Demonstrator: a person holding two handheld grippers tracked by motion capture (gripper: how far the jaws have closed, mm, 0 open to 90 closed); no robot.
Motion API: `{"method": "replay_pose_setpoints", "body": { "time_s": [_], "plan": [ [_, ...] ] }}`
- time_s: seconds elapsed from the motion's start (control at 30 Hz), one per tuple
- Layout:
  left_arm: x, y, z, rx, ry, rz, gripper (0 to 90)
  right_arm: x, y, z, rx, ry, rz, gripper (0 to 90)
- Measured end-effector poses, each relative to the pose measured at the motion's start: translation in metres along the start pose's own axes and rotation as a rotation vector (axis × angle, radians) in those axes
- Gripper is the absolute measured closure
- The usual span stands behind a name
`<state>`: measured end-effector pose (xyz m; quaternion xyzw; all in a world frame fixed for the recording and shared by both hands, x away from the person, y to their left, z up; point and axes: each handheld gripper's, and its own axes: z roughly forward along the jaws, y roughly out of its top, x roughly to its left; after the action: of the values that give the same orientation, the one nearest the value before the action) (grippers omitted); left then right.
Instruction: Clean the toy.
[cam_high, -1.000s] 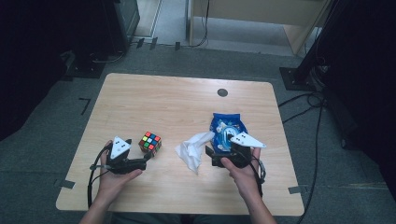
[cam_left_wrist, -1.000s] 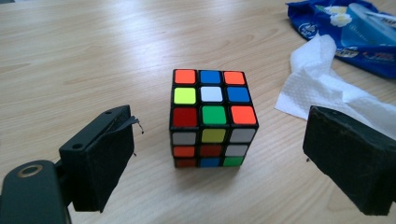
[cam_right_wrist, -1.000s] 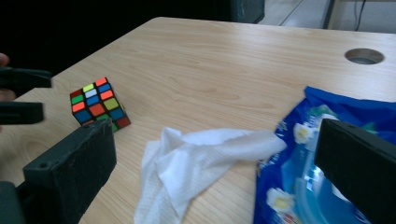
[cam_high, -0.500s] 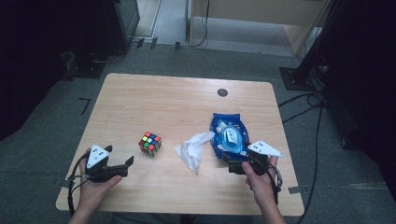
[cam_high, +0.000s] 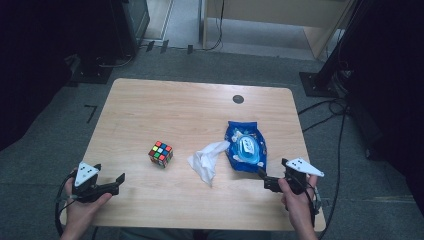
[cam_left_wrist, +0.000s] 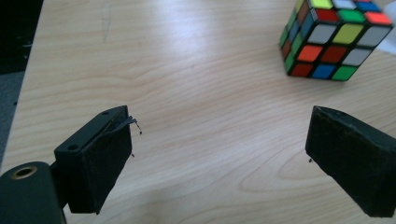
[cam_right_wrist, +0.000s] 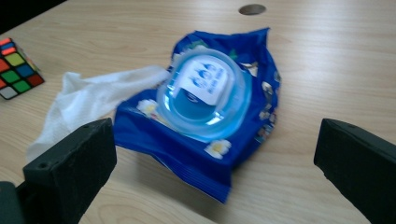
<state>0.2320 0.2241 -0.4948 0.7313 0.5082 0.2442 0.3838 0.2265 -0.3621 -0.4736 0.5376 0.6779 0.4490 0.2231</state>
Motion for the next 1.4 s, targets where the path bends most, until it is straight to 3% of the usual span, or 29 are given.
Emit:
{"method": "replay_pose_setpoints", "body": {
  "time_s": [0.13,0.4,0.67,1.0,1.4],
  "plan": [
    [0.007,-0.004,-0.003,0.006,0.012,-0.010,7.4,-0.013,-0.008,-0.003,0.014,-0.029,0.014,0.0],
    [0.013,-0.012,0.002,0.054,0.051,0.009,7.4,-0.040,-0.025,-0.007,0.053,-0.089,0.047,0.0],
    [0.013,-0.012,0.004,0.074,0.051,0.011,7.4,-0.061,-0.045,-0.014,0.096,-0.131,0.081,0.0],
    [0.011,-0.013,0.007,0.101,0.040,0.024,7.4,-0.069,-0.055,-0.017,0.151,-0.180,0.100,0.0],
    [0.005,-0.014,0.013,0.158,0.049,0.071,7.5,-0.063,-0.055,-0.012,0.208,-0.227,0.045,0.0]
  ]
}}
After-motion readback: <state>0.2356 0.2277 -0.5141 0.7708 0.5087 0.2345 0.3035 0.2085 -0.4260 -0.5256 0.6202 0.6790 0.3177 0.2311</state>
